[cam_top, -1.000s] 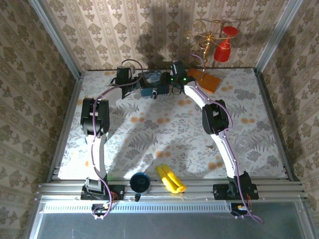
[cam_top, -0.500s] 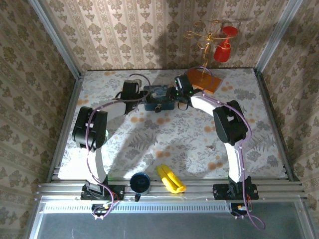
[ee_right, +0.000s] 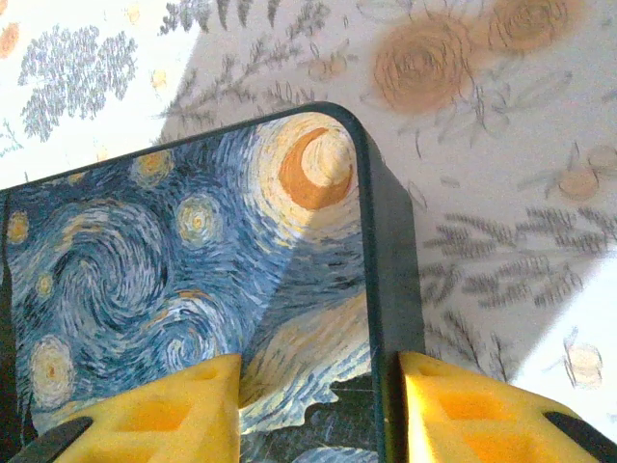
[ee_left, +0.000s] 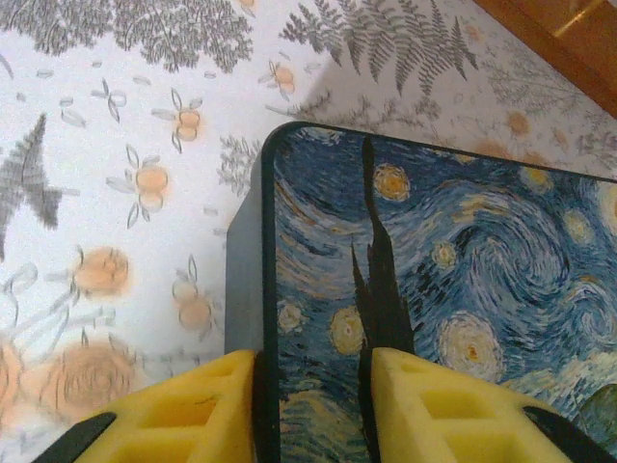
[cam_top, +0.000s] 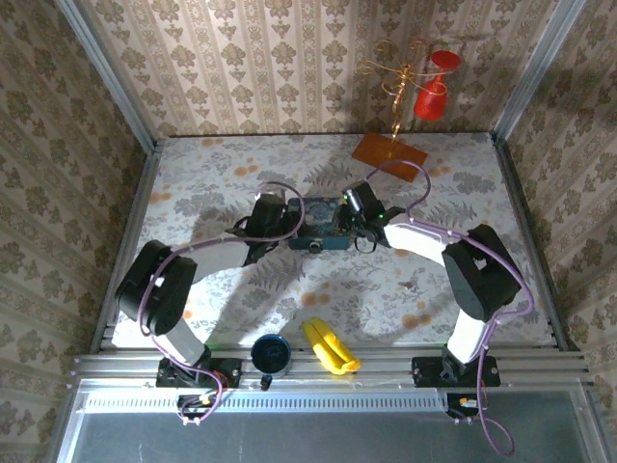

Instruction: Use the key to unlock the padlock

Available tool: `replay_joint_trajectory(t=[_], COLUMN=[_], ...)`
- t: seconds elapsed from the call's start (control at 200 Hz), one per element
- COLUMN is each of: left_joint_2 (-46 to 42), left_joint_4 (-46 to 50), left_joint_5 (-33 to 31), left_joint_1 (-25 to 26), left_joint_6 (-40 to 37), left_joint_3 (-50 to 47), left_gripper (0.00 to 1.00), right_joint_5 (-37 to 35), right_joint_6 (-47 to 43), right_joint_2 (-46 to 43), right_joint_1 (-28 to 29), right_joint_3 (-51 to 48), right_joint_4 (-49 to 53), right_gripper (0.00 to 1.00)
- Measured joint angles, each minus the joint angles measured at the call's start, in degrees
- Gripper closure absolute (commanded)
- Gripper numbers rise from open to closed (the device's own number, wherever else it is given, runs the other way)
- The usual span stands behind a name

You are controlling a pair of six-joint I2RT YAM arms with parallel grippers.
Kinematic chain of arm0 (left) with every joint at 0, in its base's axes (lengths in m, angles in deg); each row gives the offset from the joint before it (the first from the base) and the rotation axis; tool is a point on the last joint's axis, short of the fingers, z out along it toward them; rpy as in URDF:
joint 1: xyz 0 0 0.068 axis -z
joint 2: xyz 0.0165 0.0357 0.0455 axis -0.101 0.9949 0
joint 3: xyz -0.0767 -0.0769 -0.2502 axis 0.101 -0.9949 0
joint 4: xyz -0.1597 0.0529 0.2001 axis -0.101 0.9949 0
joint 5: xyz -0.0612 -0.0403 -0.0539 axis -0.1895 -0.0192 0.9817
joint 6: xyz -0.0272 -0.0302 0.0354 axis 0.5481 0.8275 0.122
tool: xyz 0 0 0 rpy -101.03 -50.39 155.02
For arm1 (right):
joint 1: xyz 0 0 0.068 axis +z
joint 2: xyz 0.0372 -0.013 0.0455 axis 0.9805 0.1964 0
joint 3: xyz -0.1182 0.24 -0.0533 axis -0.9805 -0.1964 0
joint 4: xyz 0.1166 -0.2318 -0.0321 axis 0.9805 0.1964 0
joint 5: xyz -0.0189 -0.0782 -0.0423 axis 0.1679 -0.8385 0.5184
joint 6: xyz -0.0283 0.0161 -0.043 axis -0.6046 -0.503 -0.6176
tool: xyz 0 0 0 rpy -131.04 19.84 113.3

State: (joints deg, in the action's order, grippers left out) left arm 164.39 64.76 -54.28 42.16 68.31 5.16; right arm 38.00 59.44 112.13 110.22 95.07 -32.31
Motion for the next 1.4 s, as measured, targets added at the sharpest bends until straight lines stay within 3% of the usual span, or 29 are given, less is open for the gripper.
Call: replay_joint_trajectory(t=[0.3,0.585,0.705,0.84,0.905,0.95,0.985,1.105,1.256,1.401], left_joint_2=[-3.9,1.4,2.9,2.9,2.6,2.1,1.2,-4.2,-12.1,-18.4], left_joint_4=[-0.3,-4.7,-5.6,-6.4,-6.6,-6.8,-6.8,-6.5,-4.8,-2.0], left_joint_5=[-6.0,-6.6,-5.7,-3.2,-1.5,-0.7,0.0,1.2,-0.1,-2.5], left_joint_1=[4.1,0.8,-0.3,-0.3,-0.3,-0.1,0.1,0.8,0.6,0.3], left_joint_6=[2.6,-0.4,-1.2,-1.6,-1.6,-1.2,-1.1,-1.1,-1.5,-3.1], left_joint_3=[-4.4,-1.1,0.3,0.3,0.3,0.2,0.0,-1.2,-2.3,-3.4], left_gripper=[0.61,0.57,0.53,0.38,0.26,0.12,0.01,0.00,0.00,0.00], right_joint_5=[-1.6,-3.9,-4.0,-4.1,-4.1,-4.1,-4.1,-4.8,-7.0,-9.8], right_joint_6=[-0.1,-2.0,-2.2,-3.2,-3.6,-4.2,-4.8,-6.4,-7.6,-7.5], right_joint_2=[-1.0,5.9,7.6,7.6,7.5,7.1,6.5,1.3,-9.3,-20.1], right_joint_1=[1.5,1.0,0.6,0.7,0.9,1.0,1.2,1.4,1.2,0.7], right_joint_3=[-0.8,8.0,10.1,10.3,10.2,10.1,9.7,6.8,1.7,-2.8], right_joint_4=[0.9,2.6,2.8,3.7,4.1,4.6,5.2,7.8,10.7,16.2], right_gripper=[0.59,0.55,0.45,0.29,0.24,0.21,0.17,0.10,0.10,0.19])
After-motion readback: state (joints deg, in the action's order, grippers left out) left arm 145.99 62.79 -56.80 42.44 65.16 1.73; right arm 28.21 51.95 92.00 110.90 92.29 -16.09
